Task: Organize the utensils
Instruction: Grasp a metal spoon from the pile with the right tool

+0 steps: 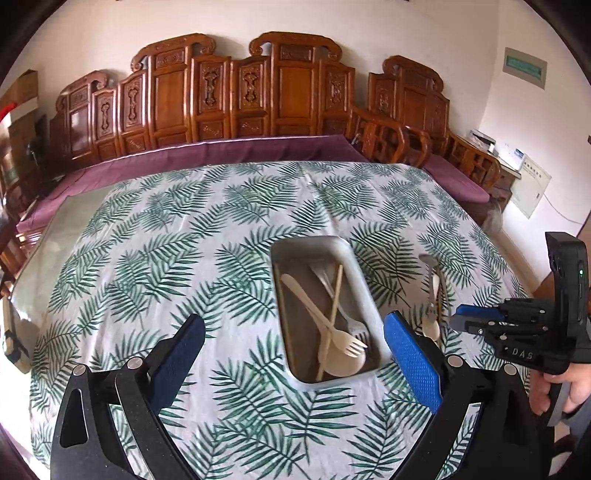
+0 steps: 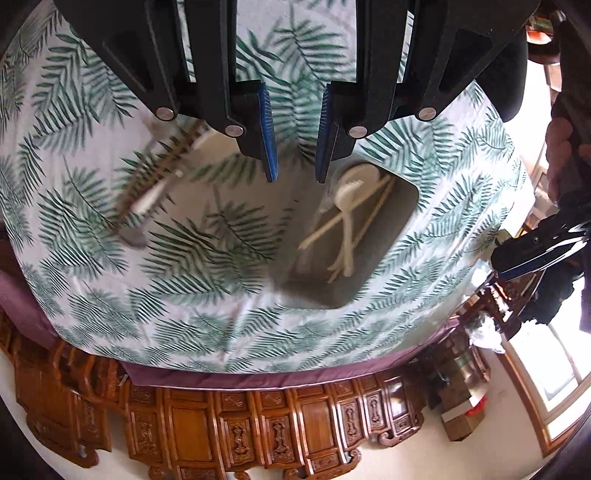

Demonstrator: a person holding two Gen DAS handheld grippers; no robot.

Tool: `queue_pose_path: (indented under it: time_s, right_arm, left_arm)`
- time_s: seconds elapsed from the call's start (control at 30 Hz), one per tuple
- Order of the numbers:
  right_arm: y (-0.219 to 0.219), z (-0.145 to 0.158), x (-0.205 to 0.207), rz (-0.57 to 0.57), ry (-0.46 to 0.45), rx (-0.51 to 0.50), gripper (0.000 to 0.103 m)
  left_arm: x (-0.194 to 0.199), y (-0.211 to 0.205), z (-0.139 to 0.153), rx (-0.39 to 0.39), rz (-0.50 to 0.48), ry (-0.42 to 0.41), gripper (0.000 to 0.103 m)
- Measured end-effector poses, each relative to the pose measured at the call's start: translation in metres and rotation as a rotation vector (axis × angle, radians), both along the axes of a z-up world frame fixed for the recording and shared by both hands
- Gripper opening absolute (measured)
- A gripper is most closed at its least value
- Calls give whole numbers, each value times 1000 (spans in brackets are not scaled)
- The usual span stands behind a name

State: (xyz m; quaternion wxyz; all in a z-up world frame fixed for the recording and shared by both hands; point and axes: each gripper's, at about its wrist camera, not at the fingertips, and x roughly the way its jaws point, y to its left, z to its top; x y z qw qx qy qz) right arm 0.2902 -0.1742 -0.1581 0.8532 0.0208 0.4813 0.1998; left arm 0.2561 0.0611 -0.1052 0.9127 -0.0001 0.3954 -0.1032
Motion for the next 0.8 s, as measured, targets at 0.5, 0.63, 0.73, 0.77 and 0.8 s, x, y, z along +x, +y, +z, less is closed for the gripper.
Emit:
queue_pose_path:
  time_s: [0.5,0.63,0.73,0.77,0.8]
  right_arm:
    - [-71,-61,13,-134,54,-121,23]
    - [-72,-75,30,-156,76,-130,23]
    - [-69,-83,43,-165,88,-158,23]
    - [-68,-85,48,-167,91,-168,23]
    - [-67,-88,53,-173,91,-183,23]
  left_arm:
    - [-2,-74,-33,10,-135,71,94]
    - [-4,-86,-38,18,-155,87,94]
    - [-6,-93,-43,23,-168,99,94]
    - [-6,-96,-44,25,-171,103,94]
    - [-6,-98,-45,26,-175,105,94]
